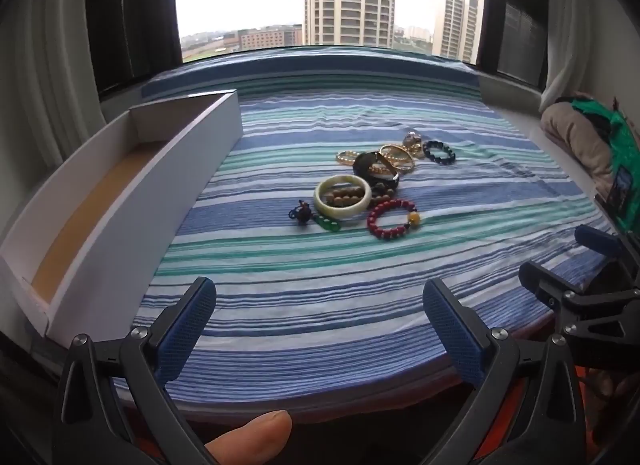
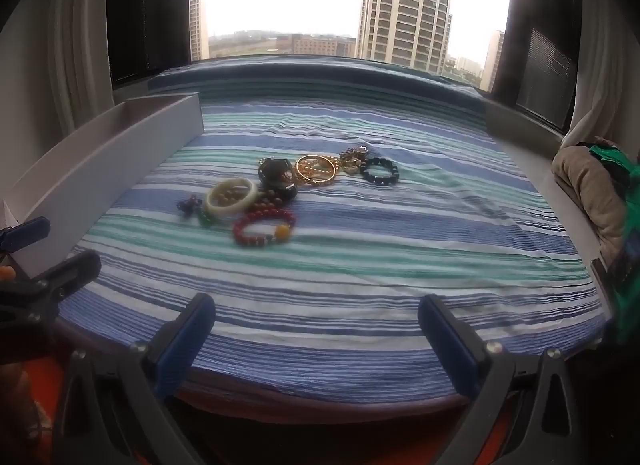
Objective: Organize jewelry
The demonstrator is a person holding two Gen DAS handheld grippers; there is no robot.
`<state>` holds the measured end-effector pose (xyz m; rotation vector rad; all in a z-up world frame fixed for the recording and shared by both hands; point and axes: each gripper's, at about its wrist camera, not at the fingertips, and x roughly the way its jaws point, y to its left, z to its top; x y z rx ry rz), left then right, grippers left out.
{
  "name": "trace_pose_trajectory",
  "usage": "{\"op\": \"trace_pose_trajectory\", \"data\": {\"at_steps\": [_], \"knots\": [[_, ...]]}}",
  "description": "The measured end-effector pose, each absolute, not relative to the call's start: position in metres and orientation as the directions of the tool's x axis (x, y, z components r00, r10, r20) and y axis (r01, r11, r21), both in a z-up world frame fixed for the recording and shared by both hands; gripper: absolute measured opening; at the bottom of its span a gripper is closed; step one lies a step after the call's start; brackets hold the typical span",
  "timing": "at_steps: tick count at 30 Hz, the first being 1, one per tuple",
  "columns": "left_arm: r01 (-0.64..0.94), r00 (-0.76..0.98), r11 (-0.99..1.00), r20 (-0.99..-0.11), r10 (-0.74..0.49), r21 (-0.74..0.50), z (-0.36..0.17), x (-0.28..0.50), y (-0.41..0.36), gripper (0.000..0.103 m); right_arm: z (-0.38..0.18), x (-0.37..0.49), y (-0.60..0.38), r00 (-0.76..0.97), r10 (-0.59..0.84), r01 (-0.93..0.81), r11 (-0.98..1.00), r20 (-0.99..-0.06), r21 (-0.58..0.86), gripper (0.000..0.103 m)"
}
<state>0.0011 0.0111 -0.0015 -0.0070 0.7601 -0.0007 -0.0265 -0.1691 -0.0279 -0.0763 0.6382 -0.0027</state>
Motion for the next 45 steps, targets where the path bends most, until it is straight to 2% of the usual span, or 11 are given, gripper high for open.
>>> {"op": "trace_pose_trajectory", "data": {"at_steps": [21,26,38,45], "knots": [[0.015,0.722,0.999,-0.691,-0.034,-0.034,-0.0017,-0.0046,0.0123,0.103,-0.0286,-0.0314,-0.1701,0.798,-0.021,-0.019,0.998,-0.602,-0.059,0.103],[0.023,0.726,1.0,-0.687,-0.018,-0.002,-0.0003,-0.0055,0.0062,0.103,-0.0283,-0.0319,-0.1694,0.8,-0.021,-0.017,0.998,-0.6,-0.058,0.103],[0.017,0.691,0.999,-0.722,-0.04,-0.038,-0.0027,-0.0017,0.0111,0.103,-0.0282,-0.0317,-0.1692,0.799,-0.02,-0.015,0.998,-0.601,-0.053,0.103],[0.0,0.685,1.0,-0.729,-0.009,-0.013,-0.004,-0.0016,0.0115,0.103,-0.0277,-0.0318,-0.1696,0.8,-0.02,-0.011,0.999,-0.6,-0.048,0.103]]}}
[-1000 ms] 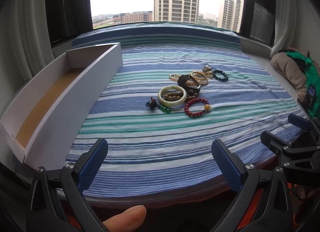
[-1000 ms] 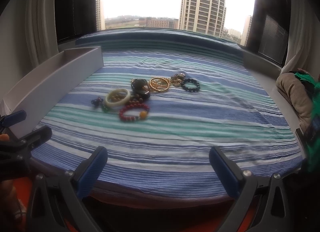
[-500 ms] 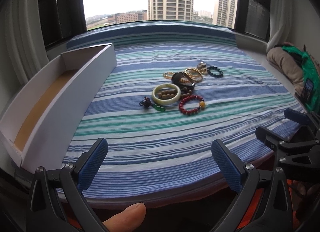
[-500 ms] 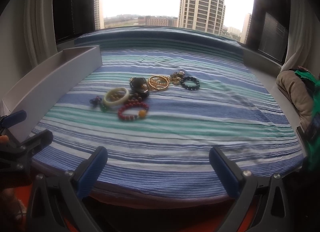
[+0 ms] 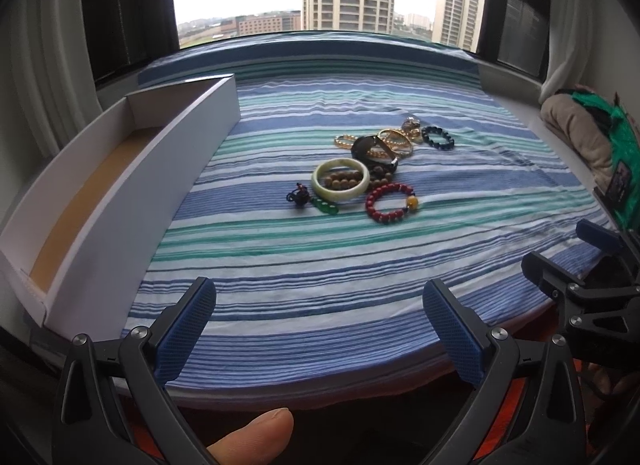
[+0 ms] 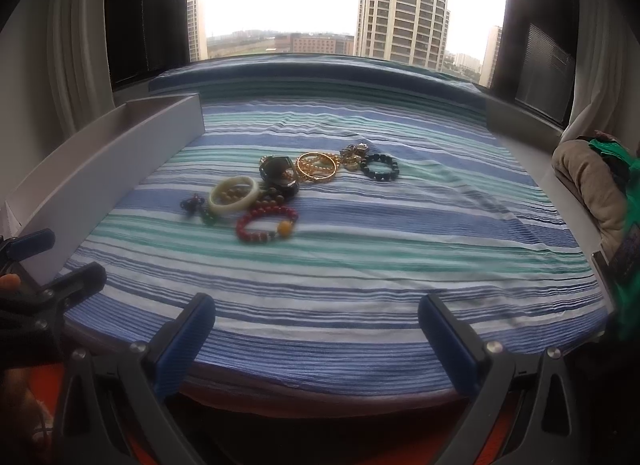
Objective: Organize jewelry
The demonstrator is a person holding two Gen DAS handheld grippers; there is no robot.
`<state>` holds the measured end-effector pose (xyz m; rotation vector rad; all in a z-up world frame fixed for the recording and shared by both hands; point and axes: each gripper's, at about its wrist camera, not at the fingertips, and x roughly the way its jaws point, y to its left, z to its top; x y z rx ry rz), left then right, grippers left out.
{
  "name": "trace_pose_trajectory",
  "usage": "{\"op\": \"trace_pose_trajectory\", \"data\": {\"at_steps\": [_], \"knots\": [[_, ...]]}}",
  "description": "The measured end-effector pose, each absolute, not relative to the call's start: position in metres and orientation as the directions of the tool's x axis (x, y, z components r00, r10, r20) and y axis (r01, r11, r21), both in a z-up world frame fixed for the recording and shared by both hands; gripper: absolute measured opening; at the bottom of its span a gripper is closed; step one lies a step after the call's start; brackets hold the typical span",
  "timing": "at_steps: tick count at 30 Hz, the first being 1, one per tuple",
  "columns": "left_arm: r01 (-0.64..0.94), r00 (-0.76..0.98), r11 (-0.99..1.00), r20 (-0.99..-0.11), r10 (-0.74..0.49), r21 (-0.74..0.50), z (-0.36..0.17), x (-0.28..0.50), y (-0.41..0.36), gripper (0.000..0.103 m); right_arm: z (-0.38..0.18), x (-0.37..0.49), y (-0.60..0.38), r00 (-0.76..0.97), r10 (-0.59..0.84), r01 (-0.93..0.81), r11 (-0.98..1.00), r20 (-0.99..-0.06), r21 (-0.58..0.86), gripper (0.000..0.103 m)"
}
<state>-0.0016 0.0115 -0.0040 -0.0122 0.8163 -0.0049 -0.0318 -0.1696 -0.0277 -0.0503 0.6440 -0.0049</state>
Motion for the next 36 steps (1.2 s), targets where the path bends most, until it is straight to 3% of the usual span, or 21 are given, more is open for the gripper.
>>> {"op": "trace_pose_trajectory", "data": {"at_steps": [36], "knots": [[-0.066,0.618,0.996,-0.782,0.084,0.055,-0.018,0.007,0.015,0.103,-0.031,-0.023,-0.171,0.791,-0.04,0.015,0.999,-0.61,-0.045,0.103]]}}
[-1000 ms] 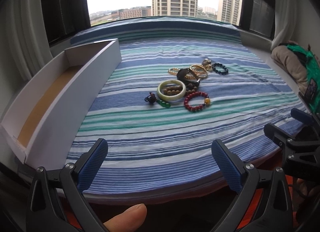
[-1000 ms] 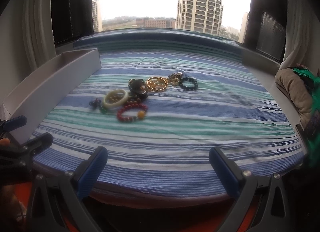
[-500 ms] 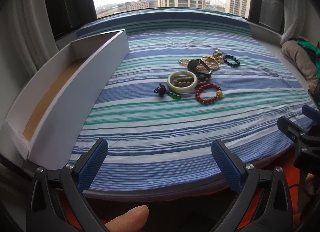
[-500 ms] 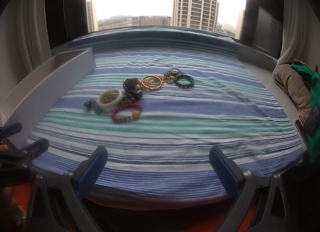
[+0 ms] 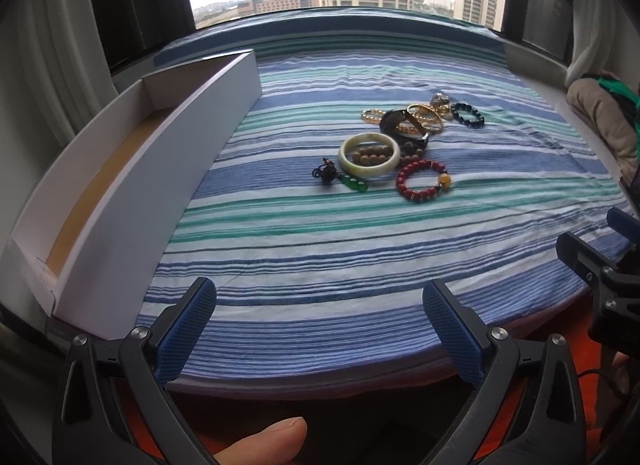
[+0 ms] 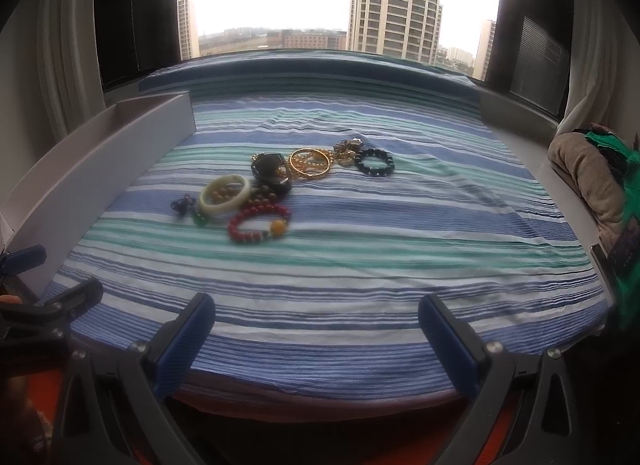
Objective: Organize jewelry
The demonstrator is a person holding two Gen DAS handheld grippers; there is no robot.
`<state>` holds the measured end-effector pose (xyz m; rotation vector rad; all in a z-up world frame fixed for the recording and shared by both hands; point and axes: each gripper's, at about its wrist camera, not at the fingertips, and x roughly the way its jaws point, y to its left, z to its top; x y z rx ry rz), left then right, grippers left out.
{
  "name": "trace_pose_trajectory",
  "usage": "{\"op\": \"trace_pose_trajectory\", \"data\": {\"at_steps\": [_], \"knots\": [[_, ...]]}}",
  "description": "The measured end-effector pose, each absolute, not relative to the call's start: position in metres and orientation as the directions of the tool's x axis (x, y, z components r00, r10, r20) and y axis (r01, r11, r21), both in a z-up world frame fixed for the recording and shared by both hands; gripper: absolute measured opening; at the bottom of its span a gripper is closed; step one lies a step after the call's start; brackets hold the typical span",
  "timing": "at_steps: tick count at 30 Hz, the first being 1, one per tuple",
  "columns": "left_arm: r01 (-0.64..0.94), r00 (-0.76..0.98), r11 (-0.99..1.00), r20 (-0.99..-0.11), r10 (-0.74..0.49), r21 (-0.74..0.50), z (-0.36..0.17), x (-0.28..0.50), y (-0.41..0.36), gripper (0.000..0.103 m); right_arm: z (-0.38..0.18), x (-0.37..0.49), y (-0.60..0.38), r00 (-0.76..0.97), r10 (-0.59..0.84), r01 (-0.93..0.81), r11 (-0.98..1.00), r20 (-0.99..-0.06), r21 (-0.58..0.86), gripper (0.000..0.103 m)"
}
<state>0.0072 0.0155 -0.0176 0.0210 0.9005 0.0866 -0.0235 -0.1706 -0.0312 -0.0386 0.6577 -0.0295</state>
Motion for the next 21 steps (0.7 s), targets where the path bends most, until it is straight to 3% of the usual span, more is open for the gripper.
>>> {"op": "trace_pose_trajectory", "data": {"at_steps": [21], "knots": [[-0.059,0.619,0.998,-0.783,0.063,0.033,-0.0174,0.0073,0.0171,0.103,-0.0295,-0.025,-0.1658,0.796,-0.044,0.011,0.998,-0.604,-0.059,0.103]]}}
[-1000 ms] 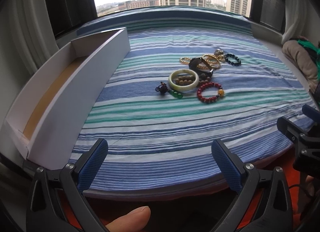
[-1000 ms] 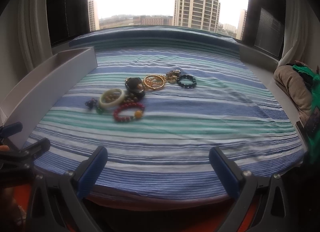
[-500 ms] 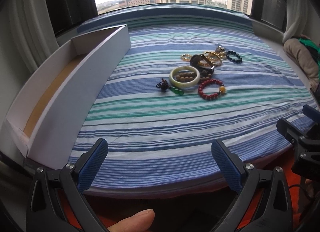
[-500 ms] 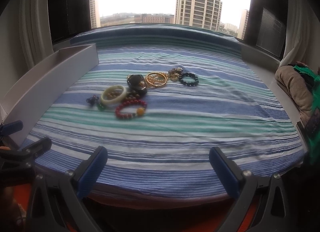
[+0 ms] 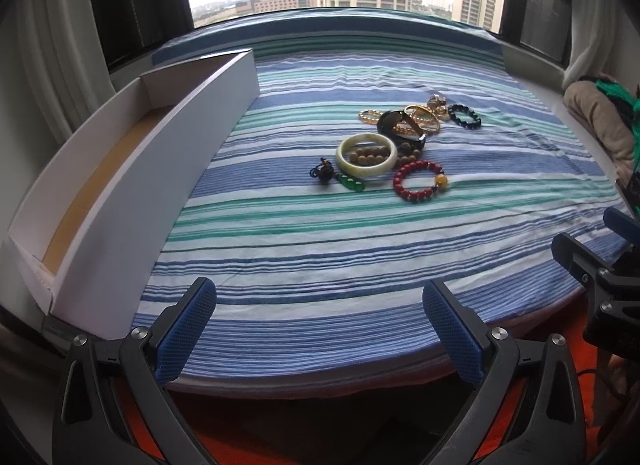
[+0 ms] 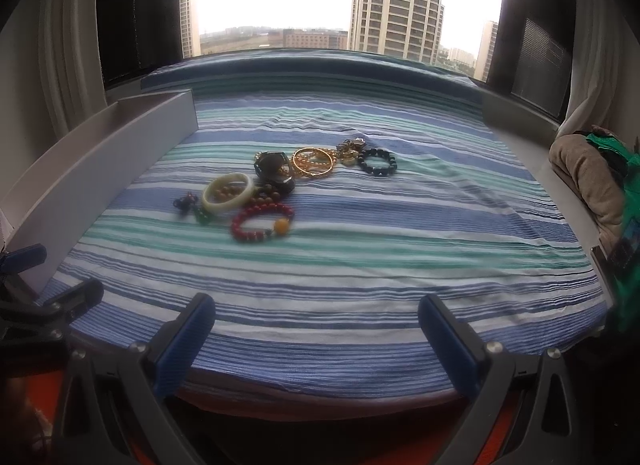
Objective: Organize jewelry
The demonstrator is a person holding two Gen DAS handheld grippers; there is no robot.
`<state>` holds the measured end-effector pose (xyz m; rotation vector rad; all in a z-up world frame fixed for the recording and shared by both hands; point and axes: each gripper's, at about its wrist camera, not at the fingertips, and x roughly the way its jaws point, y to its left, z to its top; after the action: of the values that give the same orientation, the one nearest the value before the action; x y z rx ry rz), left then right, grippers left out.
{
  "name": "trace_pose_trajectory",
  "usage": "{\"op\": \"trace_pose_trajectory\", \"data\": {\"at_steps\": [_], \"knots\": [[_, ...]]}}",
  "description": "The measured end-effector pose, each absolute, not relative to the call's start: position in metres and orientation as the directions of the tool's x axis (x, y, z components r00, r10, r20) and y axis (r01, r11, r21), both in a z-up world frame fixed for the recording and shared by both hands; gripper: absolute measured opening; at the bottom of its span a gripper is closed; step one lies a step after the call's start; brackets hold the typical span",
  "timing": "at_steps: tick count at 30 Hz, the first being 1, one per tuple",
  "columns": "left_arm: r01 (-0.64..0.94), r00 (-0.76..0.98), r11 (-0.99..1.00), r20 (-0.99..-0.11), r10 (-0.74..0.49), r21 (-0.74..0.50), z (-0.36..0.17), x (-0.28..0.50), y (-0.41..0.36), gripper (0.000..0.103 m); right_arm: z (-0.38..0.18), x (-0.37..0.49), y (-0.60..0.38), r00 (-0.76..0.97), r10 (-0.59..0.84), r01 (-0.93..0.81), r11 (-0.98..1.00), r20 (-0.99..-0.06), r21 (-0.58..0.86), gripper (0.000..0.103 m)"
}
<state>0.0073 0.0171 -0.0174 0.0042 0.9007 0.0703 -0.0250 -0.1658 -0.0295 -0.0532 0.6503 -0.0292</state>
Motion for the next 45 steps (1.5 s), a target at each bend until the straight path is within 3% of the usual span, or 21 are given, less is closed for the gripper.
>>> {"op": "trace_pose_trajectory", "data": {"at_steps": [18,27,35,45], "knots": [[-0.05,0.681,0.999,-0.732,0.04,0.008,-0.004,0.001,0.019,0.103,-0.032,-0.026,-0.17,0.791,-0.041,0.014,0.999,-0.611,-0.048,0.103],[-0.053,0.717,0.992,-0.696,-0.043,-0.116,-0.001,0.001,0.034,0.103,-0.032,-0.027,-0.173,0.788,-0.024,0.007,1.0,-0.615,-0.03,0.103],[-0.011,0.725,1.0,-0.688,-0.013,-0.03,0.0,0.0,0.018,0.103,-0.034,-0.027,-0.175,0.786,-0.019,0.005,1.0,-0.618,-0.024,0.103],[-0.004,0.706,0.998,-0.707,-0.044,-0.066,-0.005,0.002,0.023,0.103,-0.034,-0.026,-0.174,0.783,-0.012,-0.002,1.0,-0.622,-0.022,0.103]]}}
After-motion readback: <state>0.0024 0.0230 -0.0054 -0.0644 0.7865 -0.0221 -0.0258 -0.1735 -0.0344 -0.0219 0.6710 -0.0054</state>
